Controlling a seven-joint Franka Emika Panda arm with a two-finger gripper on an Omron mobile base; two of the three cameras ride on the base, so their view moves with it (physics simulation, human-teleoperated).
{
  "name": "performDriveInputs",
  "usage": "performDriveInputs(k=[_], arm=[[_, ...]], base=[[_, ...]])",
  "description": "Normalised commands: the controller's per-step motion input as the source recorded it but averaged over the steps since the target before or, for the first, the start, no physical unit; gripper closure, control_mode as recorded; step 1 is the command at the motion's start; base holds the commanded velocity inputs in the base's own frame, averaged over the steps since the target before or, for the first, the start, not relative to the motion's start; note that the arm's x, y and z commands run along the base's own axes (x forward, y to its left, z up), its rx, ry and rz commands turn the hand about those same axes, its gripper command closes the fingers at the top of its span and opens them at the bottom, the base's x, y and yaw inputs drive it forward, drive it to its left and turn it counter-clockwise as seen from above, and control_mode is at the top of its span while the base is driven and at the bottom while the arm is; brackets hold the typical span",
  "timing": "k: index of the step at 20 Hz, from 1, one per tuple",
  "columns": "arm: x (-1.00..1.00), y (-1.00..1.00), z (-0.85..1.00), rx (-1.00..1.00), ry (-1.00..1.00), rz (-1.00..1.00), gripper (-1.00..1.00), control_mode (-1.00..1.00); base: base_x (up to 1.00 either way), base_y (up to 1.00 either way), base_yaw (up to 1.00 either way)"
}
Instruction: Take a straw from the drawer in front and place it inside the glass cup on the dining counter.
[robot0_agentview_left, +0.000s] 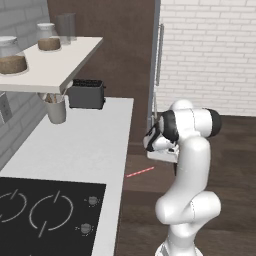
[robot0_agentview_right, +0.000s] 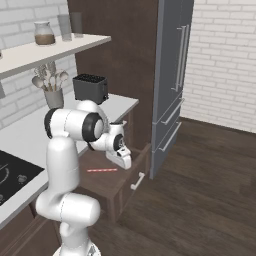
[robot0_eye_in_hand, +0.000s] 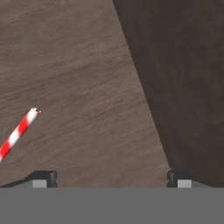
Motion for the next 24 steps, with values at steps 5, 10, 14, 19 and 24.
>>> performDriveInputs(k=[5, 10, 14, 19, 24], arm=[[-0.32, -0.55, -0.12, -0.08, -0.06, 0.0, -1.0, -1.0], [-0.54, -0.98, 0.0, -0.11, -0.04, 0.0, -1.0, -1.0], [-0.49, -1.0, 0.04, -0.05, -0.06, 0.0, -1.0, -1.0], [-0.31, -0.81, 0.24, 0.03, -0.05, 0.0, -1.0, -1.0], [-0.01, 0.36, 0.78, 0.17, -0.04, 0.0, -1.0, -1.0]], base=[[0.0, 0.0, 0.0], [0.0, 0.0, 0.0], [0.0, 0.0, 0.0], [0.0, 0.0, 0.0], [0.0, 0.0, 0.0]])
